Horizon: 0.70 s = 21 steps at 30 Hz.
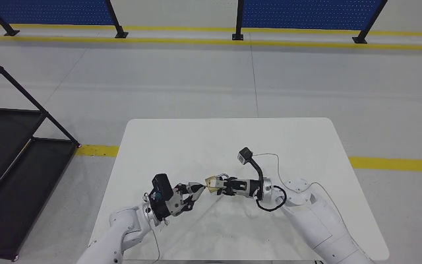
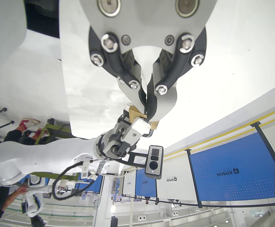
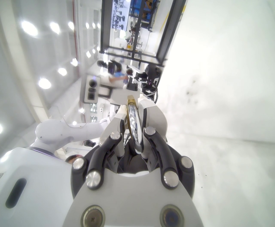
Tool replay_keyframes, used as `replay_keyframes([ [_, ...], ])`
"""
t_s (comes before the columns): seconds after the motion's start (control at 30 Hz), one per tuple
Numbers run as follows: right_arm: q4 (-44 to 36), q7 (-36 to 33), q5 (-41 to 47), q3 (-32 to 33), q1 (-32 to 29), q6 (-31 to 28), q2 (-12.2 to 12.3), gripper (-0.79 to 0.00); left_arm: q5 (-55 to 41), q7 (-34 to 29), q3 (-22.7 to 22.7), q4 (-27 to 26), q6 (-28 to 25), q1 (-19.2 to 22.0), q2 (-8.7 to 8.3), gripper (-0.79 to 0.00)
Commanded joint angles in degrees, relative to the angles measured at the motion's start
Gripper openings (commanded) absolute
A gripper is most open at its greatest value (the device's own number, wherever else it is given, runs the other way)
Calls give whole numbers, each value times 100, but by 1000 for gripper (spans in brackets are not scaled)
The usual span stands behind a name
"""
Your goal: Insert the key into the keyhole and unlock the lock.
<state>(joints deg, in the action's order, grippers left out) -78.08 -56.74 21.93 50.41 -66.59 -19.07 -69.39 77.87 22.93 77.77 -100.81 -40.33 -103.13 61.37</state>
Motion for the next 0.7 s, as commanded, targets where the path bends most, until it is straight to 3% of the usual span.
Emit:
replay_keyframes([
  [0.0, 0, 0, 0, 0, 0, 0, 0, -785, 94, 70, -27, 21, 48, 6, -1, -785],
  [0.33, 0, 0, 0, 0, 0, 0, 0, -785, 829, 490, -64, -43, 546, -29, -24, -785],
  [0.67, 0, 0, 0, 0, 0, 0, 0, -785, 1177, 768, -124, 9, 663, -30, -54, -785],
])
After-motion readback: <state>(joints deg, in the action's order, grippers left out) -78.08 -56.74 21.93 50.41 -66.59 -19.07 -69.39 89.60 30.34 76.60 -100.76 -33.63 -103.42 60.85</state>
